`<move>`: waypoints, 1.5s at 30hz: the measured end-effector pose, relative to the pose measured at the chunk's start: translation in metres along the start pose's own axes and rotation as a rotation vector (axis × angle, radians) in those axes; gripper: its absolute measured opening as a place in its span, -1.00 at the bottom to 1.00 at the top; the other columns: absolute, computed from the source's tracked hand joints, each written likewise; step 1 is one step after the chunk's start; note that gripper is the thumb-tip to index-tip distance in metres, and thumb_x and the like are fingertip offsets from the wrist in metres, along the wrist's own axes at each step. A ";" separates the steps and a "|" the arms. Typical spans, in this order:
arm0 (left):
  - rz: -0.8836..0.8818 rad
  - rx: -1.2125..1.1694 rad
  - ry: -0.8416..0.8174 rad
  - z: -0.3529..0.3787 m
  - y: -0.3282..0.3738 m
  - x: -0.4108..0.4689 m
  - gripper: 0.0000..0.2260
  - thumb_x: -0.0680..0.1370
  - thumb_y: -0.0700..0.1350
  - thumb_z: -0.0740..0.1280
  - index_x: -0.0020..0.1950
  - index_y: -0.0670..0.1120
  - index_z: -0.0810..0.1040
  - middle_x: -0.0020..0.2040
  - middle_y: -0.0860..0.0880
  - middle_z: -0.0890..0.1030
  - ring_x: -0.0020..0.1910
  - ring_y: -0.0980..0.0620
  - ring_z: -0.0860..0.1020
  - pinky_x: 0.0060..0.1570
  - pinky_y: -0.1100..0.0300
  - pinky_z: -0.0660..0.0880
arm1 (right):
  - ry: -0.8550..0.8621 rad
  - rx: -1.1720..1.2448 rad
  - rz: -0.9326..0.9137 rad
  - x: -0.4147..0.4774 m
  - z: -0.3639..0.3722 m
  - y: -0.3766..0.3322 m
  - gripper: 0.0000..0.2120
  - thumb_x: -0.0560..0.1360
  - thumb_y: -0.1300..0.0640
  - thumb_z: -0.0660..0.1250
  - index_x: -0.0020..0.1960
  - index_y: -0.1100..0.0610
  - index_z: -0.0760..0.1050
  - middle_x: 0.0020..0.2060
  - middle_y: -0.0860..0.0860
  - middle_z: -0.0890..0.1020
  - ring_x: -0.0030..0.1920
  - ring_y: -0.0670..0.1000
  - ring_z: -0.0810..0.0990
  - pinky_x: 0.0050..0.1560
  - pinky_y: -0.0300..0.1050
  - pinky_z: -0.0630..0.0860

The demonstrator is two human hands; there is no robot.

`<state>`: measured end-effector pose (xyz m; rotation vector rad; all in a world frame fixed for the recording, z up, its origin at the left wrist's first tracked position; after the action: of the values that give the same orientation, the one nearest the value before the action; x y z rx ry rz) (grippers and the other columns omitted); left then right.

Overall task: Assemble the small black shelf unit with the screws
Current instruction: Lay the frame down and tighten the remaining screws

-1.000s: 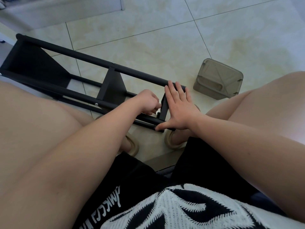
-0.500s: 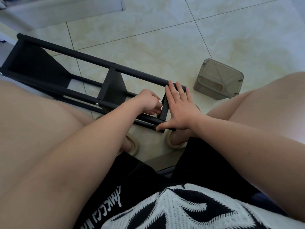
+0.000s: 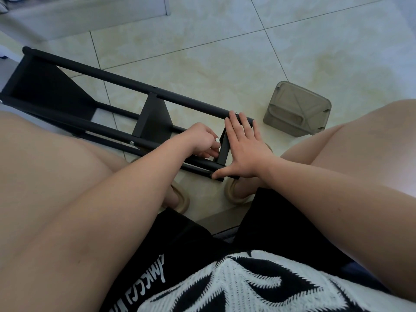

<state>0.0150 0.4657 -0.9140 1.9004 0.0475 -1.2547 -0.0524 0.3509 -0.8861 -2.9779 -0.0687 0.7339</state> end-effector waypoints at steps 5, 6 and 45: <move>-0.011 0.050 -0.009 0.001 -0.001 0.003 -0.89 0.62 -0.23 0.32 -0.07 -0.05 0.49 -0.37 0.04 0.69 -0.35 0.14 0.68 -0.34 0.26 0.50 | -0.003 0.004 0.000 0.000 0.001 -0.001 0.46 0.15 -0.71 0.18 0.62 0.21 -0.34 0.61 0.12 -0.34 0.59 0.17 -0.39 0.57 0.24 -0.29; -0.010 0.072 -0.009 0.000 -0.002 0.004 -0.89 0.61 -0.23 0.32 -0.08 -0.06 0.51 -0.39 0.06 0.68 -0.35 0.14 0.66 -0.32 0.25 0.50 | -0.004 0.005 -0.001 0.000 0.001 -0.001 0.46 0.15 -0.71 0.17 0.62 0.21 -0.34 0.61 0.12 -0.34 0.59 0.17 -0.39 0.57 0.25 -0.29; 0.032 0.360 -0.111 -0.004 0.000 0.000 -0.79 0.66 -0.15 0.22 -0.14 -0.02 0.55 -0.25 0.10 0.65 -0.16 0.09 0.52 -0.23 0.17 0.37 | 0.003 0.004 -0.005 0.000 0.002 0.000 0.47 0.14 -0.73 0.14 0.62 0.21 -0.35 0.61 0.12 -0.35 0.59 0.18 -0.39 0.58 0.25 -0.28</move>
<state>0.0179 0.4678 -0.9135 2.1182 -0.2833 -1.4168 -0.0535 0.3511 -0.8878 -2.9733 -0.0746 0.7286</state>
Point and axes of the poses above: each hand's wrist, its own x-axis towards the middle knuckle, its own z-axis out of the palm, y = z × x, the point moved 6 cm from there along x, towards the middle knuckle
